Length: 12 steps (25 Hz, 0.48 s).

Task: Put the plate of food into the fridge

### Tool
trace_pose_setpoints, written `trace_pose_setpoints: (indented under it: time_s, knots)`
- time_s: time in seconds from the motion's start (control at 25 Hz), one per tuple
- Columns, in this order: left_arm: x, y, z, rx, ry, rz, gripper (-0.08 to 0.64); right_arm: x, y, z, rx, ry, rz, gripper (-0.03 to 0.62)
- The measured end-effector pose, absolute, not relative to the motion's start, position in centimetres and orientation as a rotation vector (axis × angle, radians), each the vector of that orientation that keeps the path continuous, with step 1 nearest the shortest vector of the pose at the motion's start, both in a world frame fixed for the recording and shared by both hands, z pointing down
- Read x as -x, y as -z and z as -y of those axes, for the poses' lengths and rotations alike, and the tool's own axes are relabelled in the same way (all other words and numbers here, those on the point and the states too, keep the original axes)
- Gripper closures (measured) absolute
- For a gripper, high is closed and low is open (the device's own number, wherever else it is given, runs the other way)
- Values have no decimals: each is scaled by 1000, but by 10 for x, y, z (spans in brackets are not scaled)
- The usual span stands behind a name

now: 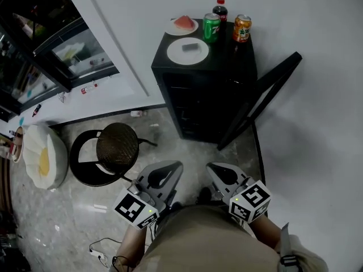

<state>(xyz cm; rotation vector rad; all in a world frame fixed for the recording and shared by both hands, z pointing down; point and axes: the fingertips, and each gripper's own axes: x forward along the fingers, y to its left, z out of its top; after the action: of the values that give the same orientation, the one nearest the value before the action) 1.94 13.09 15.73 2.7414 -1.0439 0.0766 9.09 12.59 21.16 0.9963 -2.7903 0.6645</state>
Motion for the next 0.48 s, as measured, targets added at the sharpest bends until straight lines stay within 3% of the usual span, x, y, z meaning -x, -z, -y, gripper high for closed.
trace_pose_setpoints:
  time_s: [0.48]
  knots:
    - [-24,-152,-95,-2803,-263,1160,549,-119,-217,-111,-970,-688,2790,571]
